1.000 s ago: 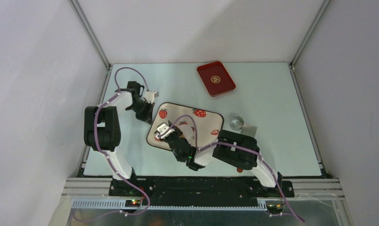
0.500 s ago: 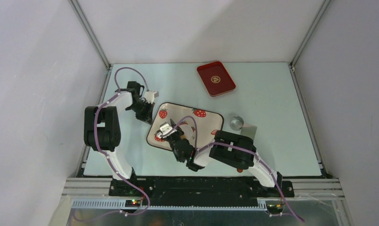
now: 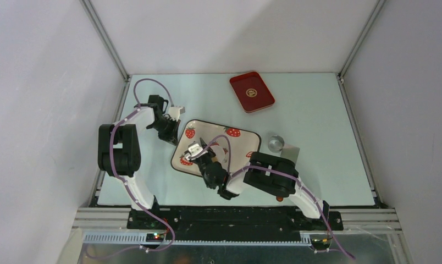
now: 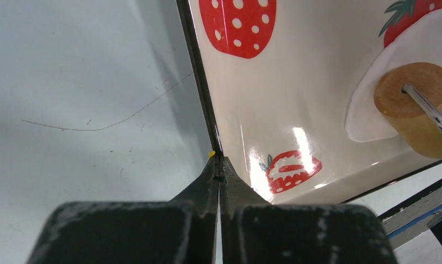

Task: Roll out the dumpling wrappers from the dough
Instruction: Flatten out the dough on the work surface.

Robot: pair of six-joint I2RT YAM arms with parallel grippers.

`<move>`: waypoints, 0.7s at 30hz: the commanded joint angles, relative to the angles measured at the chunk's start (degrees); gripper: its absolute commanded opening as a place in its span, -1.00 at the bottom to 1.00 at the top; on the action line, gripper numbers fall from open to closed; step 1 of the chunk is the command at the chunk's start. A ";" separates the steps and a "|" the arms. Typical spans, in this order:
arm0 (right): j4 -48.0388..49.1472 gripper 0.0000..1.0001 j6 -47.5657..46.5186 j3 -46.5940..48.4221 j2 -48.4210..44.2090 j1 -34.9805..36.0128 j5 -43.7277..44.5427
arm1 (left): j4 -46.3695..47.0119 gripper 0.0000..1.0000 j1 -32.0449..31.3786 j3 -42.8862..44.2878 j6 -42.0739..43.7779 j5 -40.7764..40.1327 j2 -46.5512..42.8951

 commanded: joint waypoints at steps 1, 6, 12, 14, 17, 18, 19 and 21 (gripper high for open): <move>-3.23 -1.00 2.55 -2.08 1.78 -2.70 2.97 | -0.69 -1.00 -0.44 -0.48 0.15 2.21 -2.90; -3.66 -1.00 3.27 -2.65 1.77 -3.28 3.07 | -0.75 -1.00 -0.44 -0.51 0.17 2.30 -2.93; -3.12 -1.00 3.45 -3.21 1.92 -3.60 3.25 | -0.77 -1.00 -0.35 -0.33 0.23 2.33 -2.98; -2.70 -1.00 3.41 -3.45 1.90 -3.70 3.39 | -0.73 -1.00 -0.35 -0.33 0.16 2.43 -3.09; -2.24 -1.00 3.45 -3.76 2.02 -3.82 3.51 | -0.70 -1.00 -0.34 -0.34 0.17 2.47 -3.16; -2.09 -1.00 3.51 -3.86 2.04 -3.95 3.62 | -0.71 -1.00 -0.34 -0.33 0.21 2.47 -3.23; -2.05 -1.00 3.56 -3.92 2.07 -4.06 3.70 | -0.74 -1.00 -0.35 -0.33 0.17 2.46 -3.29; -2.10 -1.00 3.72 -4.07 2.09 -4.25 3.89 | -0.71 -1.00 -0.35 -0.31 0.28 2.44 -3.31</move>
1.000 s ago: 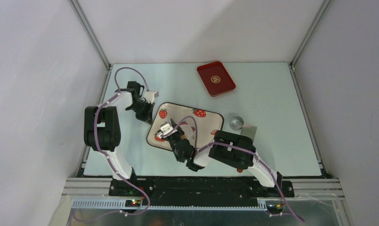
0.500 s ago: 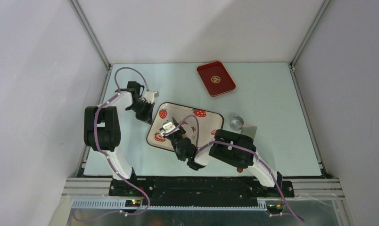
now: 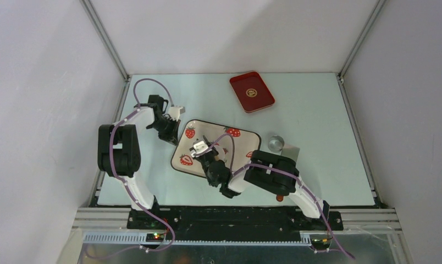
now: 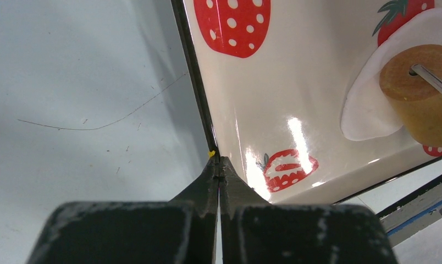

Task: Roll out the dumpling wrappers from the dough
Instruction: Flatten out the dough on the work surface.

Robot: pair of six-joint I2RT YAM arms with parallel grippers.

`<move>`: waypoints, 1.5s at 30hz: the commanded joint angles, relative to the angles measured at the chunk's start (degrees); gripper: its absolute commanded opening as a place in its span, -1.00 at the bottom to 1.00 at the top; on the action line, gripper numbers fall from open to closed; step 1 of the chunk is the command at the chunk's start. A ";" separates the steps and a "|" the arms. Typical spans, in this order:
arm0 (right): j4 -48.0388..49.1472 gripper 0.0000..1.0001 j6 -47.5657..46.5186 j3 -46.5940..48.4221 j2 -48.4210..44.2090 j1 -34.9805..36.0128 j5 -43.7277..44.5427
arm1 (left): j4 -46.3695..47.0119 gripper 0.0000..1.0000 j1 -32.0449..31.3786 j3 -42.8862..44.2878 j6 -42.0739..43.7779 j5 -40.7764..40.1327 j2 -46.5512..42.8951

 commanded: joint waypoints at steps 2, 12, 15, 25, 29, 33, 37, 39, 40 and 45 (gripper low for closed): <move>-5.36 -1.00 2.27 -2.71 2.05 -2.99 3.91 | -0.53 -1.00 -0.27 -0.28 0.31 1.98 -3.01; -7.52 -1.00 4.70 -3.47 1.04 -4.24 4.16 | -0.55 -1.00 -0.18 -0.16 0.14 2.37 -2.85; -7.70 -1.00 4.82 -3.64 1.04 -4.35 4.15 | -0.59 -1.00 -0.17 -0.16 0.13 2.48 -2.89; -6.93 -1.00 4.90 -3.88 1.30 -4.76 4.98 | -0.63 -1.00 -0.04 -0.15 0.07 3.06 -3.52; -6.51 -1.00 4.89 -3.97 1.47 -4.87 5.45 | -0.67 -1.00 0.09 -0.07 0.13 3.17 -3.57; -6.45 -1.00 5.11 -3.90 1.53 -5.08 5.92 | -0.67 -1.00 0.17 -0.07 0.03 3.45 -3.70; -6.90 -1.00 5.52 -3.90 1.48 -5.31 6.28 | -0.65 -1.00 0.25 -0.15 -0.01 3.49 -3.84; -7.11 -1.00 5.82 -3.94 1.40 -5.41 6.34 | -0.68 -1.00 0.26 -0.12 -0.04 3.61 -3.78; -7.17 -1.00 5.88 -3.90 1.40 -5.41 6.34 | -0.66 -1.00 0.27 -0.14 -0.02 3.64 -3.75; -6.99 -1.00 5.67 -3.90 1.41 -5.10 5.90 | -0.66 -1.00 0.27 -0.07 -0.11 3.80 -3.86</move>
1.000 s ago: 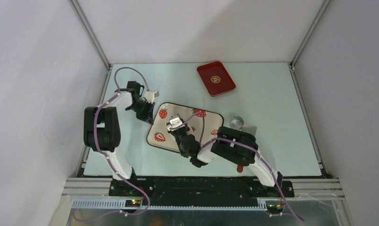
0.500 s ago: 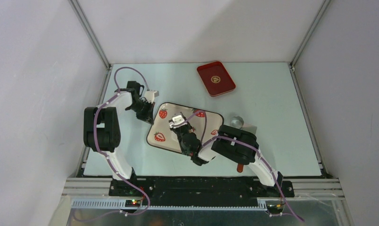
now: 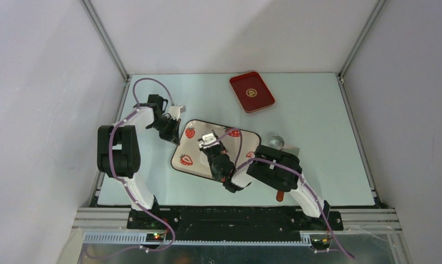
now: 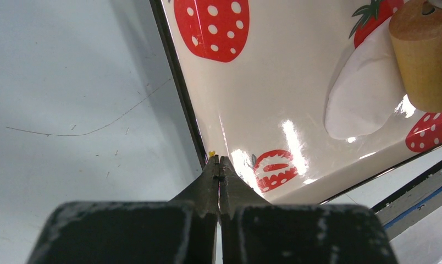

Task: Roll out the dumpling wrappers from the dough
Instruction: Flatten out the dough on the work surface.

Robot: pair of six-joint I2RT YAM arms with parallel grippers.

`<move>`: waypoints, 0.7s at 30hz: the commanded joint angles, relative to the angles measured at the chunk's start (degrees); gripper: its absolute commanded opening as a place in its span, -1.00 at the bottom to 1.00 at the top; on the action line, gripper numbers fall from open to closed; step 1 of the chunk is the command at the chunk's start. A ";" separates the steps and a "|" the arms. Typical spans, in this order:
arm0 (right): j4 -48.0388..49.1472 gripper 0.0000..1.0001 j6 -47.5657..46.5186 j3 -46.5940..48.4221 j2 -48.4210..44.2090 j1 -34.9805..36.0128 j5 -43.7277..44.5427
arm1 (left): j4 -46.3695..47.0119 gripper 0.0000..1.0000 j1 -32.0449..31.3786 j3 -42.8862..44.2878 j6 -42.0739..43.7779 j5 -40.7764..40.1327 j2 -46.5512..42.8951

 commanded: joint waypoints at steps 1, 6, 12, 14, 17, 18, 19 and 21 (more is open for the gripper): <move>-6.80 -1.00 1.95 -2.36 2.58 -0.89 2.25 | -0.53 -1.00 0.27 -0.07 -0.17 1.32 -3.01; -4.25 -1.00 -1.42 -2.32 3.30 1.38 -0.66 | -0.50 -1.00 0.27 -0.11 -0.28 1.39 -1.93; -2.91 -1.00 -4.29 -2.33 3.83 3.82 -5.53 | -0.48 -1.00 0.27 -0.11 -0.45 1.52 -0.87; -2.62 -1.00 -4.87 -2.39 4.08 4.42 -6.95 | -0.46 -1.00 0.27 -0.19 -0.48 1.55 -0.71; -2.41 -1.00 -5.59 -2.40 4.16 5.04 -7.79 | -0.47 -1.00 0.27 -0.24 -0.54 1.68 -0.49; -2.45 -1.00 -5.70 -2.40 4.12 5.09 -8.09 | -0.46 -1.00 0.27 -0.24 -0.55 1.68 -0.44; -2.43 -1.00 -5.75 -2.45 3.97 5.21 -8.25 | -0.44 -1.00 0.27 -0.18 -0.55 1.75 -0.36; -2.32 -1.00 -5.74 -2.75 3.77 5.44 -9.19 | -0.46 -1.00 0.27 -0.16 -0.67 1.85 -0.18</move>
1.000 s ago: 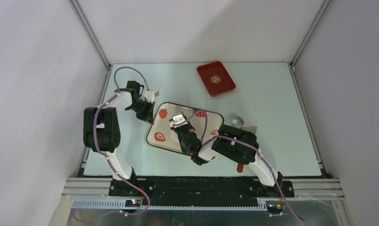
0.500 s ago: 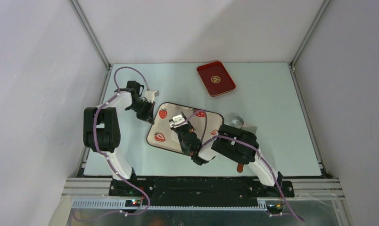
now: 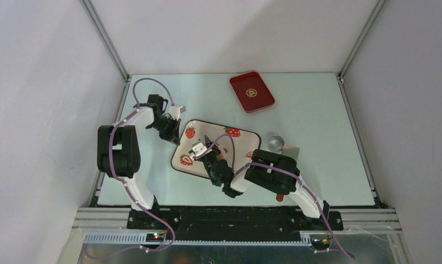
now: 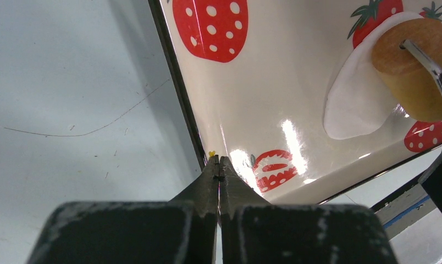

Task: Roll out the dumpling wrappers from the dough
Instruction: Flatten out the dough on the work surface.

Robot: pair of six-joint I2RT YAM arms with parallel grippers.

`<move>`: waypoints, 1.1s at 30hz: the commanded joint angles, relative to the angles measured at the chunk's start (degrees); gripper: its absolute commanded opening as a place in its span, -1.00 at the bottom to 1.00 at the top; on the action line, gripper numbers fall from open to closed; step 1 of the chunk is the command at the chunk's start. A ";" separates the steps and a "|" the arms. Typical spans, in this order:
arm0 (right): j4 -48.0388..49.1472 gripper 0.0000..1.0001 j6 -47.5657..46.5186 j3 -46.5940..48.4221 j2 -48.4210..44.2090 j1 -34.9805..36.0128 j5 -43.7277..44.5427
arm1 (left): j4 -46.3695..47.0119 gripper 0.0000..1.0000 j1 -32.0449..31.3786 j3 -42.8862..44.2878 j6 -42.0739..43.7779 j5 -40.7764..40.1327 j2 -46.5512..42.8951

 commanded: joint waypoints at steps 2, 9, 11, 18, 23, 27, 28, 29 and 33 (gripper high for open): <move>-2.82 -1.00 2.93 -2.47 2.83 2.35 -3.25 | -0.44 -1.00 0.27 -0.15 -0.61 1.62 0.03; -3.33 -1.00 3.17 -2.92 2.00 2.80 -5.11 | -0.50 -1.00 0.27 -0.14 -0.75 1.28 0.38; -3.21 -1.00 2.92 -2.97 1.98 2.98 -5.51 | -0.44 -1.00 0.27 -0.15 -0.80 1.18 0.24; -2.81 -1.00 2.41 -2.98 2.09 3.48 -6.24 | -0.49 -1.00 0.27 -0.14 -0.84 1.18 0.09; -2.47 -1.00 1.98 -3.33 1.96 3.83 -6.95 | -0.46 -1.00 0.27 -0.15 -0.85 1.13 0.12; -2.18 -1.00 1.57 -3.62 1.87 4.15 -7.59 | -0.48 -1.00 0.27 -0.13 -0.90 1.17 0.14; -2.08 -1.00 1.48 -3.69 1.86 4.24 -7.79 | -0.45 -1.00 0.27 -0.14 -0.93 1.13 0.13; -2.05 -1.00 1.36 -3.69 1.90 4.38 -7.89 | -0.47 -1.00 0.27 -0.15 -0.90 1.16 0.08; -1.78 -1.00 0.80 -3.88 1.87 4.78 -8.51 | -0.46 -1.00 0.27 -0.15 -0.88 1.23 0.01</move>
